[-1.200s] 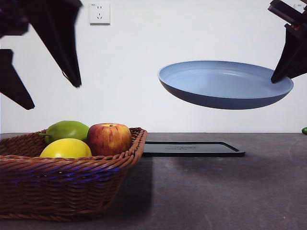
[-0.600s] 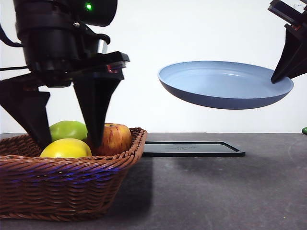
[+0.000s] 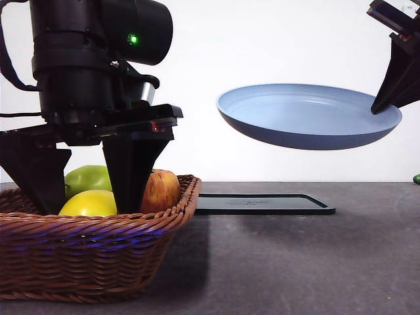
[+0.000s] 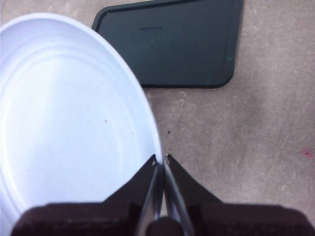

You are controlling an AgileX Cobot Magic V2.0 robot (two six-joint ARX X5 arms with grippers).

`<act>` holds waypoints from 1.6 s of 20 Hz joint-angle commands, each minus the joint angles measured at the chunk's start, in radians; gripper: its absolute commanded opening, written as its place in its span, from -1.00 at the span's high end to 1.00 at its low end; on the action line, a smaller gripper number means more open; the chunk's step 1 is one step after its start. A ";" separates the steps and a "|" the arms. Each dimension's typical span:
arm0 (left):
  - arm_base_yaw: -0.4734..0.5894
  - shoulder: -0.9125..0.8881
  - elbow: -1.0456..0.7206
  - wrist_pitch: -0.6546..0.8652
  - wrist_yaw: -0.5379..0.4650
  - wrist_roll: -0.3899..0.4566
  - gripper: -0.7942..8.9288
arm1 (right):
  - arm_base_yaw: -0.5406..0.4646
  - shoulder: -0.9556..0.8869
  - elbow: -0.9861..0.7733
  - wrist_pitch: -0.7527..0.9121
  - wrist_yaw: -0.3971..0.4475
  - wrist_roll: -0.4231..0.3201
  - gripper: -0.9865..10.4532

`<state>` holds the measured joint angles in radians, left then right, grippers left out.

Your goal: Take the lemon from the basket,put the lemon in the plate,hand out the plate

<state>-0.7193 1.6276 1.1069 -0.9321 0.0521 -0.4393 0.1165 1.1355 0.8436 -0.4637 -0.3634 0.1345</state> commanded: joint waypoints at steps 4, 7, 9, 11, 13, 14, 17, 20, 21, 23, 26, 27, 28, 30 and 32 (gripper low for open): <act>-0.008 0.013 0.015 0.014 -0.016 0.043 0.31 | 0.002 0.007 0.019 0.013 -0.002 0.007 0.82; -0.008 0.013 0.015 0.006 -0.019 0.047 0.43 | 0.002 0.007 0.019 0.013 -0.004 0.007 0.82; -0.007 0.009 0.029 -0.017 0.008 0.052 0.47 | 0.003 0.007 0.019 0.013 -0.005 0.008 0.82; -0.008 -0.032 0.115 -0.086 0.029 0.083 0.47 | 0.006 0.007 0.019 0.013 -0.004 0.027 0.82; -0.029 -0.093 0.258 -0.137 0.039 0.105 0.47 | 0.025 0.007 0.019 0.013 -0.003 0.062 0.82; -0.041 -0.124 0.344 -0.149 0.060 0.124 0.47 | 0.042 0.007 0.019 0.010 -0.004 0.079 0.82; -0.090 -0.160 0.532 -0.148 0.085 0.161 0.47 | 0.126 0.007 0.019 -0.010 -0.002 0.104 0.82; -0.137 -0.154 0.550 -0.107 0.058 0.221 0.47 | 0.201 0.011 0.019 -0.050 -0.001 0.142 0.82; -0.151 -0.145 0.550 -0.106 0.029 0.240 0.47 | 0.228 0.011 0.019 -0.069 0.003 0.143 0.82; -0.181 -0.121 0.550 -0.109 -0.031 0.264 0.47 | 0.275 0.012 0.019 -0.086 0.003 0.154 0.82; -0.207 -0.072 0.550 -0.110 -0.059 0.317 0.47 | 0.326 0.012 0.019 -0.092 0.002 0.183 0.82; -0.213 -0.051 0.550 -0.111 -0.059 0.327 0.47 | 0.336 0.012 0.019 -0.094 0.002 0.190 0.82; -0.220 -0.031 0.550 -0.113 -0.058 0.341 0.47 | 0.343 0.012 0.019 -0.096 0.002 0.190 0.82; -0.231 -0.002 0.550 -0.129 -0.059 0.344 0.47 | 0.344 0.011 0.019 -0.098 0.002 0.191 0.82; -0.237 0.019 0.550 -0.137 -0.062 0.369 0.47 | 0.343 0.011 0.019 -0.098 0.002 0.190 0.82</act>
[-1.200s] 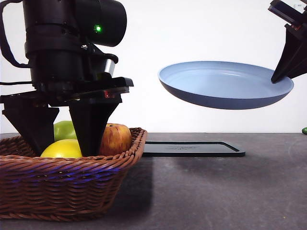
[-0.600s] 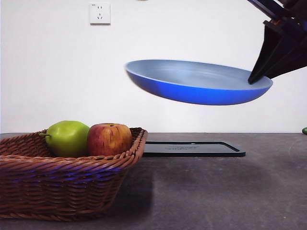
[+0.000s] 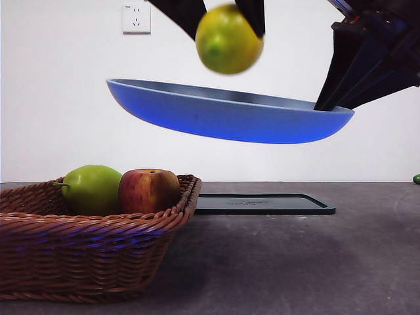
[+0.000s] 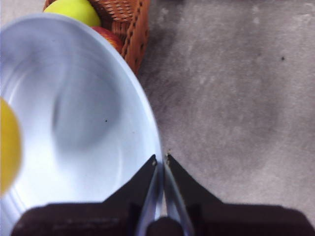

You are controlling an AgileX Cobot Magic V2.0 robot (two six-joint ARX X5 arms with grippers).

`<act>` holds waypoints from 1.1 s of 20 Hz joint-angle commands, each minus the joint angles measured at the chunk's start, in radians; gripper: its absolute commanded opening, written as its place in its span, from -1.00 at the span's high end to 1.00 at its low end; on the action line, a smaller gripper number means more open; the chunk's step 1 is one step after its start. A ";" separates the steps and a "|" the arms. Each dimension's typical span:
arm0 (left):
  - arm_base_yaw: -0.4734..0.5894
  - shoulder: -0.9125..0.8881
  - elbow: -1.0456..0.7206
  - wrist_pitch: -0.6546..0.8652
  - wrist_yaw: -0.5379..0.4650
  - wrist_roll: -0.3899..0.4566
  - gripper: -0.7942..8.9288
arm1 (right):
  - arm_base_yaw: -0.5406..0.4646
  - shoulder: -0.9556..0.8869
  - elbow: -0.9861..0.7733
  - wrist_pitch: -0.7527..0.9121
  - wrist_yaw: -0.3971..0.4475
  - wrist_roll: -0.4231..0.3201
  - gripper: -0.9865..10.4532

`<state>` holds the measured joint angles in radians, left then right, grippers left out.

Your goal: Take the lemon from the basket,put the lemon in the plate,hand out the plate

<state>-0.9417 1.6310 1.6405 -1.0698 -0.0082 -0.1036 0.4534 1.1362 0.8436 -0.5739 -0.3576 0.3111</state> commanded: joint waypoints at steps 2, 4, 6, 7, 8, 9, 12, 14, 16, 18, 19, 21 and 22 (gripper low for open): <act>-0.016 0.040 0.016 0.000 -0.004 0.040 0.47 | 0.005 0.011 0.022 0.013 -0.003 0.013 0.82; -0.015 0.074 0.016 -0.003 -0.005 0.048 0.47 | 0.005 0.011 0.027 0.013 -0.003 0.013 0.82; -0.016 0.102 0.016 -0.005 -0.004 0.053 0.47 | 0.005 0.011 0.030 0.012 -0.003 0.012 0.82; -0.016 0.103 0.016 -0.004 -0.004 0.052 0.47 | 0.005 0.011 0.030 0.011 -0.003 0.010 0.82; -0.017 0.105 0.016 0.005 -0.002 0.052 0.46 | 0.005 0.011 0.030 0.011 -0.003 0.010 0.82; -0.023 0.105 0.016 0.014 0.003 0.052 0.41 | 0.005 0.011 0.030 0.012 -0.003 0.009 0.82; -0.025 0.105 0.016 0.021 0.005 0.047 0.21 | 0.005 0.011 0.030 0.016 -0.003 0.007 0.82; -0.028 0.105 0.016 0.021 0.008 0.023 0.08 | 0.005 0.011 0.030 0.016 -0.003 0.005 0.82; -0.035 0.105 0.016 0.020 0.012 0.018 0.01 | 0.004 0.011 0.030 0.019 -0.003 0.002 0.82; -0.035 0.104 0.016 0.005 0.016 0.004 0.01 | 0.004 0.011 0.030 0.020 -0.003 0.002 0.82; -0.034 0.104 0.016 -0.002 0.014 -0.001 0.01 | 0.004 0.011 0.030 0.020 -0.003 0.002 0.82; -0.034 0.099 0.016 -0.004 0.015 -0.002 0.01 | 0.003 0.011 0.030 0.020 -0.002 0.002 0.82; -0.035 0.093 0.016 -0.003 0.015 -0.005 0.01 | -0.001 0.011 0.030 0.020 -0.003 0.002 0.82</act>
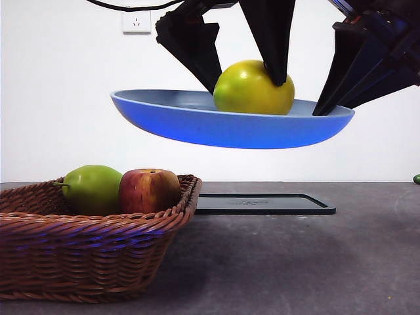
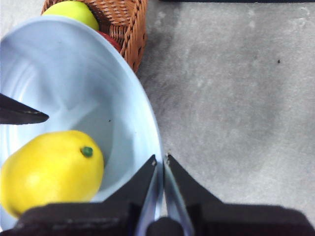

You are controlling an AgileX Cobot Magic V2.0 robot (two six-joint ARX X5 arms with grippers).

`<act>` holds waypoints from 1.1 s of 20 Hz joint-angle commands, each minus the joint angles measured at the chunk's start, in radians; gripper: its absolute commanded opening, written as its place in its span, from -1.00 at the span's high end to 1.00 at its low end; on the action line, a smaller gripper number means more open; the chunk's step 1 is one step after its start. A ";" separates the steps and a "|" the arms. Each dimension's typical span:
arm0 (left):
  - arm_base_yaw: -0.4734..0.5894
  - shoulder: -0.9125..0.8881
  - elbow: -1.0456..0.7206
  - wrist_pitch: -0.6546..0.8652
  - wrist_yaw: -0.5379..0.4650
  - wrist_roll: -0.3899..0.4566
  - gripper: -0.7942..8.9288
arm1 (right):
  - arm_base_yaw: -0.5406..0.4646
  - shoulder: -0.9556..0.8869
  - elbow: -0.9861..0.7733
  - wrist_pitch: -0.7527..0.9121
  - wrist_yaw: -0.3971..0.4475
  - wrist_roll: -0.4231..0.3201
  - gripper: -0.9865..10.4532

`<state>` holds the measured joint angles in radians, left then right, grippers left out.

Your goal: Take the lemon from the basket,put the lemon in the plate,hand out the plate

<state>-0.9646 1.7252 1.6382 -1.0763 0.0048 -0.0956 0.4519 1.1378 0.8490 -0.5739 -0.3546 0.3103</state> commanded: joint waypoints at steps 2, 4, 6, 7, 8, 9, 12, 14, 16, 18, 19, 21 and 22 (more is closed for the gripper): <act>-0.018 -0.024 0.032 -0.010 0.004 -0.016 0.01 | -0.014 0.009 0.025 0.020 -0.006 0.003 0.82; -0.024 -0.055 0.079 -0.039 0.003 -0.013 0.01 | -0.037 0.013 0.025 0.027 -0.006 0.002 0.82; -0.024 -0.093 0.134 -0.065 0.002 -0.013 0.01 | -0.071 0.021 0.027 0.037 -0.006 0.002 0.82; -0.024 -0.108 0.164 -0.086 0.001 -0.013 0.01 | -0.089 0.031 0.030 0.039 -0.006 0.000 0.82; -0.024 -0.124 0.189 -0.106 0.000 -0.013 0.01 | -0.107 0.043 0.037 0.039 -0.007 -0.010 0.82; -0.024 -0.144 0.210 -0.127 -0.001 -0.012 0.01 | -0.125 0.058 0.048 0.039 -0.007 -0.014 0.82; -0.024 -0.206 0.251 -0.190 -0.006 -0.008 0.01 | -0.175 0.133 0.127 0.025 -0.006 -0.025 0.82; -0.022 -0.257 0.251 -0.233 -0.025 -0.006 0.01 | -0.200 0.212 0.215 0.007 -0.006 -0.043 0.82; -0.022 -0.301 0.251 -0.286 -0.099 -0.006 0.01 | -0.221 0.310 0.321 -0.012 -0.006 -0.049 0.82; -0.022 -0.333 0.251 -0.317 -0.187 -0.007 0.01 | -0.241 0.418 0.435 -0.035 -0.007 -0.050 0.82; -0.022 -0.352 0.251 -0.317 -0.196 -0.008 0.01 | -0.250 0.478 0.495 -0.041 -0.007 -0.050 0.82; -0.022 -0.382 0.251 -0.317 -0.198 -0.009 0.01 | -0.265 0.579 0.595 -0.050 -0.010 -0.050 0.82; -0.022 -0.390 0.251 -0.317 -0.200 -0.009 0.01 | -0.275 0.632 0.650 -0.058 -0.010 -0.048 0.82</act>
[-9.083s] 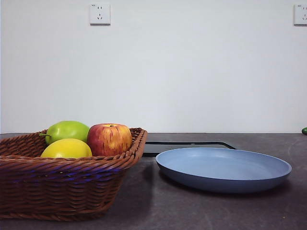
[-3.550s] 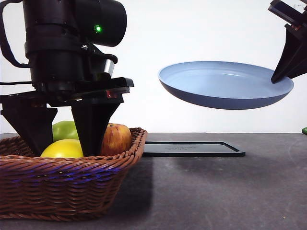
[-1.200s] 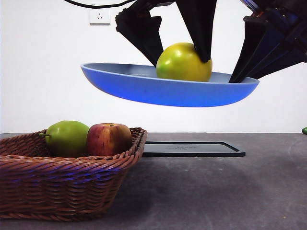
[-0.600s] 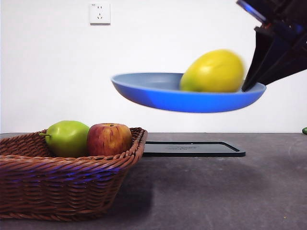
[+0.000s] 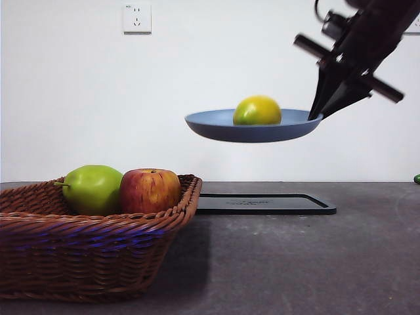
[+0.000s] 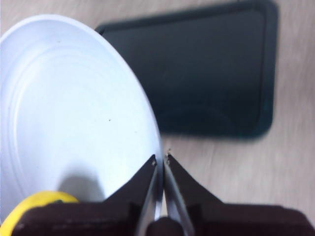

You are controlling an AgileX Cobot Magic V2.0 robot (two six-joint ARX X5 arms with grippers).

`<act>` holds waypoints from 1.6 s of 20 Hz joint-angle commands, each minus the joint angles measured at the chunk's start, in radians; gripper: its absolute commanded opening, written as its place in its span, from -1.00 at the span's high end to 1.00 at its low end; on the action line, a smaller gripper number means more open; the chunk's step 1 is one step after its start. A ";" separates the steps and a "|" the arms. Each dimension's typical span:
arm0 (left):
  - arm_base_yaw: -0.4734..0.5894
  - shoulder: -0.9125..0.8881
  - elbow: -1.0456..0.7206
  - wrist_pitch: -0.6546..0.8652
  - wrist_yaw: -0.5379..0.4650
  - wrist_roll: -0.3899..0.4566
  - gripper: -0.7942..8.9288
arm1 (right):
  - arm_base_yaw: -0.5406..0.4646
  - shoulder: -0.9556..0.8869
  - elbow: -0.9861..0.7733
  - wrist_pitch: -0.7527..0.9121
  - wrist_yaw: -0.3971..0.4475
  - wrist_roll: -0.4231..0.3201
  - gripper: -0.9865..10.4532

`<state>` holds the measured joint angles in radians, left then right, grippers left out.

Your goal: Take the lemon from the basket,put the lemon in the plate,hand out the plate

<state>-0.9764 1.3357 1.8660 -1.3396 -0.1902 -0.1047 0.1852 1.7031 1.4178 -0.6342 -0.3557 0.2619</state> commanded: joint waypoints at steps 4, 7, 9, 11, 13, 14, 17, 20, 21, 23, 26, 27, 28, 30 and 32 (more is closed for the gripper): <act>-0.010 -0.016 0.023 -0.053 -0.016 0.001 0.01 | -0.038 0.261 0.247 -0.006 -0.013 0.028 0.82; -0.010 -0.016 0.023 -0.053 -0.017 0.001 0.01 | -0.058 0.369 0.288 0.028 -0.016 0.055 0.82; -0.010 -0.015 0.023 -0.053 -0.019 0.001 0.01 | -0.073 0.425 0.289 0.060 -0.053 0.063 0.82; -0.010 -0.015 0.023 -0.053 -0.020 0.001 0.01 | -0.082 0.471 0.289 0.072 -0.063 0.063 0.82; -0.010 -0.015 0.023 -0.053 -0.020 0.001 0.01 | -0.088 0.502 0.289 0.076 -0.062 0.062 0.82; -0.010 -0.014 0.023 -0.053 -0.021 0.001 0.01 | -0.088 0.509 0.289 0.076 -0.061 0.059 0.82; -0.010 -0.014 0.023 -0.053 -0.026 0.001 0.01 | -0.090 0.505 0.289 0.098 -0.060 0.043 0.74; -0.010 -0.014 0.023 -0.053 -0.077 0.003 0.01 | -0.092 0.480 0.290 0.106 -0.062 0.044 0.57; -0.010 -0.014 0.023 -0.053 -0.087 0.004 0.01 | -0.093 0.464 0.290 0.105 -0.062 0.043 0.58; -0.006 -0.014 0.023 -0.053 -0.133 0.012 0.01 | -0.093 0.402 0.290 0.100 -0.062 0.043 0.58; 0.025 -0.003 0.021 -0.044 -0.219 0.029 0.01 | -0.090 0.267 0.290 0.096 -0.061 0.006 0.58; 0.042 0.008 0.021 -0.037 -0.230 0.038 0.03 | -0.084 0.203 0.290 0.078 -0.057 -0.021 0.58; 0.063 0.014 0.020 -0.026 -0.228 0.056 0.09 | -0.077 0.150 0.290 0.059 -0.057 -0.047 0.58; 0.116 0.034 0.019 0.002 -0.228 0.104 0.36 | -0.061 0.028 0.290 -0.010 -0.032 -0.127 0.68; 0.163 0.051 0.019 0.034 -0.226 0.155 0.56 | -0.031 -0.072 0.290 -0.080 0.057 -0.208 0.77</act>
<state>-0.8066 1.3781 1.8656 -1.3247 -0.4118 0.0105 0.1535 1.6066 1.6878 -0.7200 -0.3016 0.1146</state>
